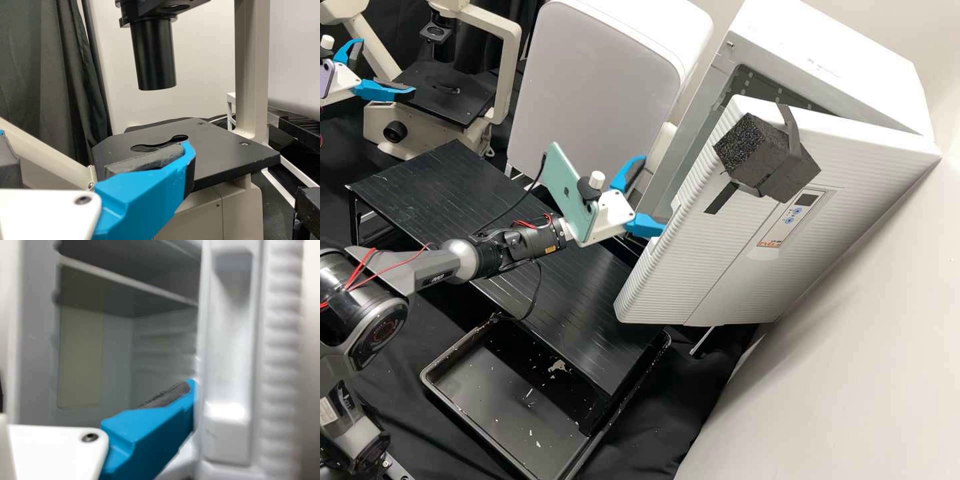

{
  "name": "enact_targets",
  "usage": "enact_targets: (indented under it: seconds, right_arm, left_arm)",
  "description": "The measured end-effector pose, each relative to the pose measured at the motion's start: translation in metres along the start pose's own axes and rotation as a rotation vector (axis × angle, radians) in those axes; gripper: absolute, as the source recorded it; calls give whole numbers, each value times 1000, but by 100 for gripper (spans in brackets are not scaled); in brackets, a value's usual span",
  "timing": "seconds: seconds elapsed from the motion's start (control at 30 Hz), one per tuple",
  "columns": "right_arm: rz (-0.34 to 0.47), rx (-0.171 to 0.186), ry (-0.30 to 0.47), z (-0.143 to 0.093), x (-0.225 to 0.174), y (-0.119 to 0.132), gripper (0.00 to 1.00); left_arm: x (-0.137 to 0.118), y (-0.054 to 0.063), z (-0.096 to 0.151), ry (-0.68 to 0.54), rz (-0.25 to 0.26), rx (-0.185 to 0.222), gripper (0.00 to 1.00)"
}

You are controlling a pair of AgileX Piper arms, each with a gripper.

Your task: Open the incubator door

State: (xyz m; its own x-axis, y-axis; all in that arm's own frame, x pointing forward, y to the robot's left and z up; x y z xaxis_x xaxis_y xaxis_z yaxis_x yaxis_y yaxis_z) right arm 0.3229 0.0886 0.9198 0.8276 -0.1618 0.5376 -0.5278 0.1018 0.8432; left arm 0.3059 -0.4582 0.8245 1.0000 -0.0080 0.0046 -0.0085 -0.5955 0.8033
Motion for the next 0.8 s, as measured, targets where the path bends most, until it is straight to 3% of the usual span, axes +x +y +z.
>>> enact_targets:
  seconds: [0.2, 0.43, 0.6, 0.8]
  right_arm:
    - [19, -3, -49, 3, -1, 7, 100]
    - [56, -11, -167, 17, 0, 15, 100]
    - [61, -12, -180, 19, 1, 17, 100]
    - [65, -45, -183, 19, 1, 17, 100]
  left_arm:
    - [0, 0, 0, 0, 0, 0, 100]
    - [0, 0, 0, 0, 0, 0, 100]
    - [0, 0, 0, 0, 0, 0, 100]
    - [0, 0, 0, 0, 0, 0, 100]
